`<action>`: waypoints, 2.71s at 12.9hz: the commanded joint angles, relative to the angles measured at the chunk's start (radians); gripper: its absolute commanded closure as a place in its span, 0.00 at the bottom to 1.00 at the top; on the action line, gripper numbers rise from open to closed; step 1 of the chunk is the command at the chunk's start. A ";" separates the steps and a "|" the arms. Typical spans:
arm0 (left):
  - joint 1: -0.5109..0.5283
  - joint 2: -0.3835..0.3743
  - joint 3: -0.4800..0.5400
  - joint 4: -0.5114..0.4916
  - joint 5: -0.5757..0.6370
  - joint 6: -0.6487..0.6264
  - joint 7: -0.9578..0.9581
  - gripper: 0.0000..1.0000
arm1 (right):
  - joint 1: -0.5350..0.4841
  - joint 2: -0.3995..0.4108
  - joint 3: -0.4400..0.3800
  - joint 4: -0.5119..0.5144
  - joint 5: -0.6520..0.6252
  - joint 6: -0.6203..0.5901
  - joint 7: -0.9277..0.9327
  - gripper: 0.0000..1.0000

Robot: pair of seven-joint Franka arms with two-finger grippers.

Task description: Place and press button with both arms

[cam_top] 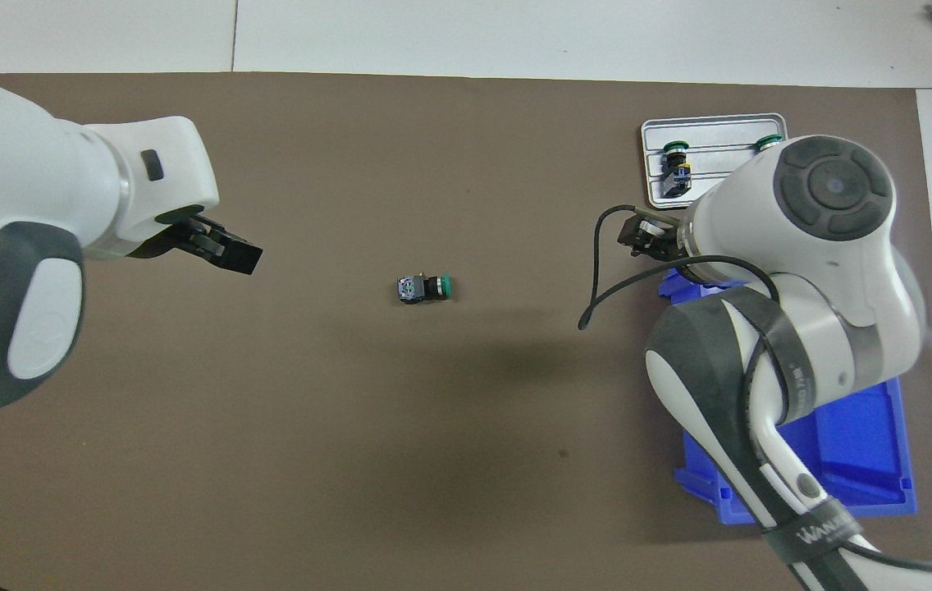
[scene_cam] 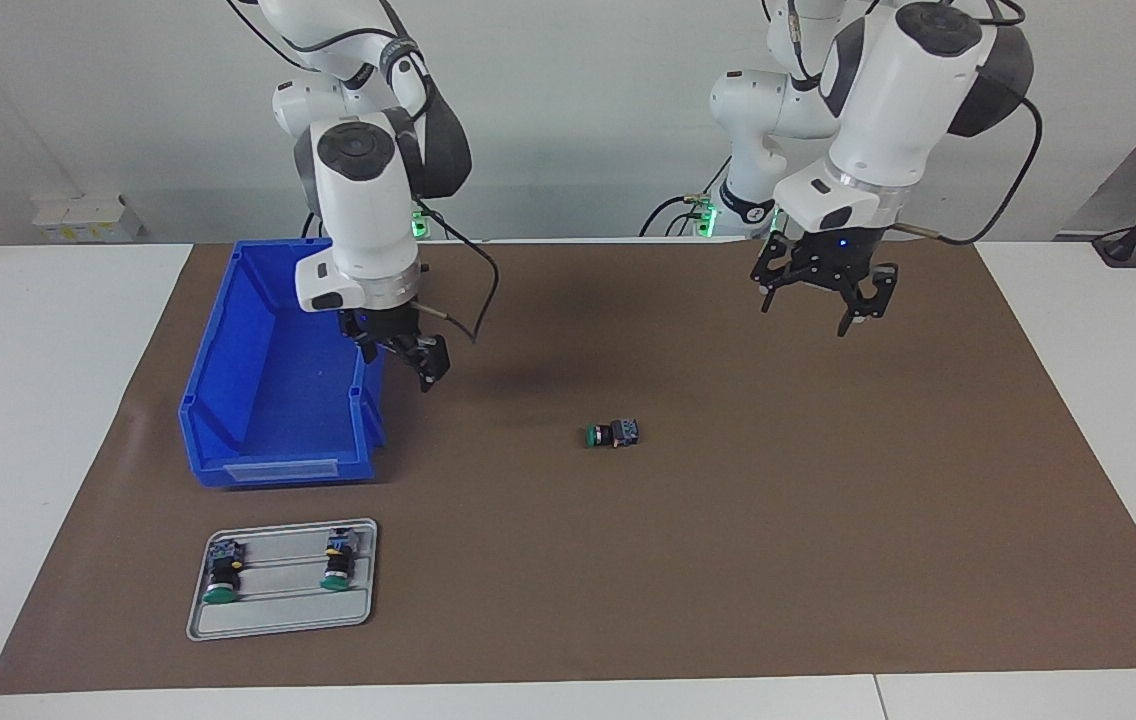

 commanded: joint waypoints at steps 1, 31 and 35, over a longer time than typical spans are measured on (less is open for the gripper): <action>-0.066 0.091 0.016 -0.027 -0.005 0.156 0.098 0.14 | -0.092 -0.071 0.013 -0.022 0.086 -0.028 -0.261 0.01; -0.320 0.285 -0.006 -0.219 0.022 0.554 0.455 0.17 | -0.186 -0.110 0.007 0.183 0.103 -0.360 -0.444 0.00; -0.320 0.298 -0.006 -0.259 -0.034 0.623 0.453 0.17 | -0.198 -0.102 0.007 0.217 0.102 -0.357 -0.466 0.00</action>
